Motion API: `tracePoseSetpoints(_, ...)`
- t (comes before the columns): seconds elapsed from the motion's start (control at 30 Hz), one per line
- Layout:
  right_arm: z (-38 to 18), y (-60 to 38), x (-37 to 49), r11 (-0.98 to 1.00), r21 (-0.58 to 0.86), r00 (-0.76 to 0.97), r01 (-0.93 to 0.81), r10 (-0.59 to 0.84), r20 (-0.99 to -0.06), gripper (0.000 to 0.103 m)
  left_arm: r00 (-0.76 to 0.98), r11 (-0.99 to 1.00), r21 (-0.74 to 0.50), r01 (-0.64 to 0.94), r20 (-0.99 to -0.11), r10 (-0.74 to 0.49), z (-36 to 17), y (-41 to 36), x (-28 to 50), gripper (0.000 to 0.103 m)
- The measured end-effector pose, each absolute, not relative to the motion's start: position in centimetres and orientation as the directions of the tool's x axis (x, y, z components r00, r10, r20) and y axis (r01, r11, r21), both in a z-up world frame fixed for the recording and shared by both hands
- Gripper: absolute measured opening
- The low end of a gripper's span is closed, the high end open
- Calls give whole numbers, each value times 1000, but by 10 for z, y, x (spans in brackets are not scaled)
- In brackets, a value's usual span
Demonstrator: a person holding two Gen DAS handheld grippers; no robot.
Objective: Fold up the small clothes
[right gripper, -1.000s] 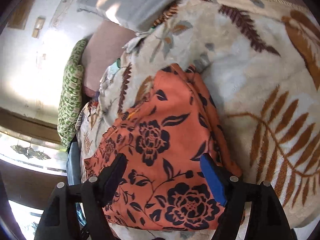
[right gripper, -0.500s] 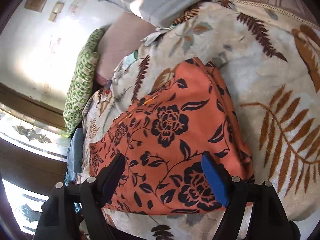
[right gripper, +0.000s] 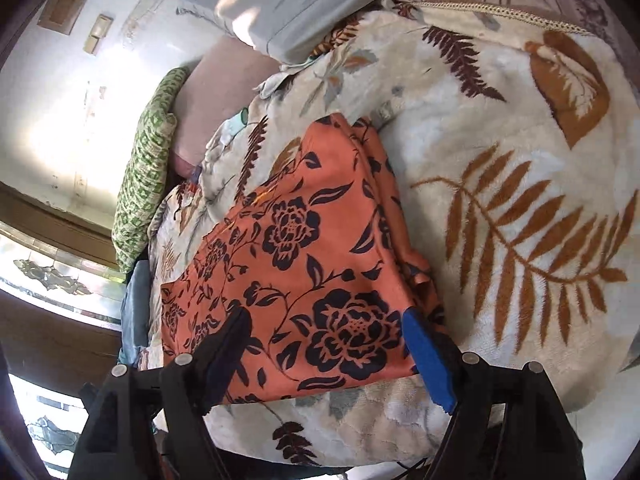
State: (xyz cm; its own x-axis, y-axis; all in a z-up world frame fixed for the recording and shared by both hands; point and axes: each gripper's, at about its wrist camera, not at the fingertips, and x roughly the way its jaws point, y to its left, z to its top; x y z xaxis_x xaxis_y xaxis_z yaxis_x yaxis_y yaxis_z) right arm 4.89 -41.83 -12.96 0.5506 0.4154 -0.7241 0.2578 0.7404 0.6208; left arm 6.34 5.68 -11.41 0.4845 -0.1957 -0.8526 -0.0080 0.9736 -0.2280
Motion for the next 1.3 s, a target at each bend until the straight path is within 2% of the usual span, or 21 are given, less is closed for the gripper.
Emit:
tracePoseSetpoints(0.17,-147,-448,58,716,620,534,321,403,-743,81,482,975,-221,28,-851,-207,-111,44,68,83)
tracePoseSetpoints(0.47,-165,-452,87,711,651,507,266,471,-722,81,486,981,-179,73,-853,-191,-104,18,81,83)
tracePoseSetpoints(0.73,-170,-445,87,747,622,475,233,471,-744,81,507,985,-141,102,-844,-173,-97,0,87,83)
tracePoseSetpoints(1.17,-164,-444,92,744,642,488,184,498,-717,80,488,981,-147,129,-851,-192,-102,-19,100,83)
tracePoseSetpoints(1.3,-160,-444,100,777,603,489,179,462,-740,80,488,979,-135,153,-851,-193,-102,-31,108,83)
